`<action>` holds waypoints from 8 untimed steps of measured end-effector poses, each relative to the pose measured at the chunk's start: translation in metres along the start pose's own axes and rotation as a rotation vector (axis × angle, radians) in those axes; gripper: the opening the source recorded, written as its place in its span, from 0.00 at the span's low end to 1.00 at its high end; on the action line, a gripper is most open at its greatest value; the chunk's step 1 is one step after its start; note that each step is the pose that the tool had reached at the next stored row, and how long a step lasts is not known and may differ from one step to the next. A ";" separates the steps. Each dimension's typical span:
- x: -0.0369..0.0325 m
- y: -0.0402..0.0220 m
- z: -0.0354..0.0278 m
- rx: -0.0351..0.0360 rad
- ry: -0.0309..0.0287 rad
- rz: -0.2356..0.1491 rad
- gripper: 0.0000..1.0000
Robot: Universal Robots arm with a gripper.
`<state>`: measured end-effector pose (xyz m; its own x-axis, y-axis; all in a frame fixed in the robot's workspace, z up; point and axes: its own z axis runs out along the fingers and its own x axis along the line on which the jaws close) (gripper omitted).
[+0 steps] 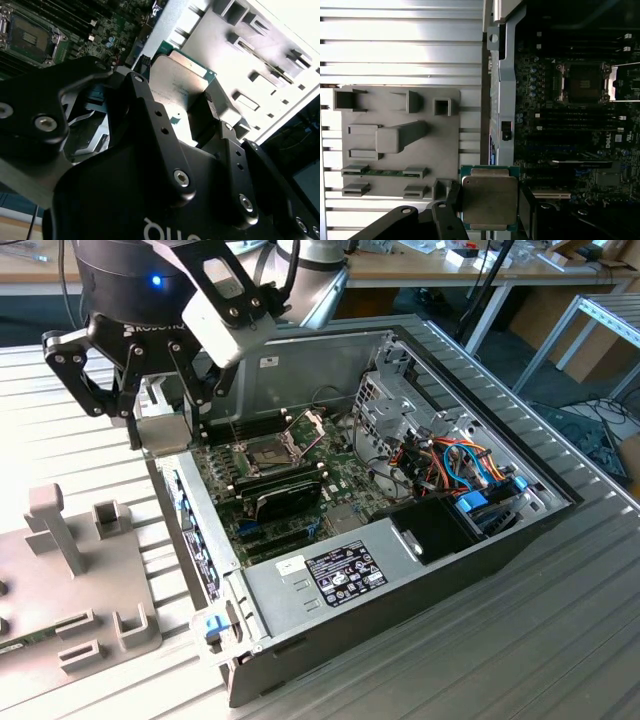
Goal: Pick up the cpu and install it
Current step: 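Pick up the cpu and move it towards the insertion slot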
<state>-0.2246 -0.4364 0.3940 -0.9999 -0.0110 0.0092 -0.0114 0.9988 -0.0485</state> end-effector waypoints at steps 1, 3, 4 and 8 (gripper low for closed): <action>-0.0005 0.0000 0.0000 0.0000 0.0001 0.000 0.55; -0.0017 0.0000 0.0000 0.0000 0.0000 0.000 0.55; -0.0031 0.0000 -0.0001 0.0000 0.0001 0.000 0.55; -0.0079 -0.0001 -0.0001 0.0000 0.0001 0.000 0.55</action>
<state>-0.2167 -0.4364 0.3940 -0.9999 -0.0108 0.0092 -0.0112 0.9988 -0.0485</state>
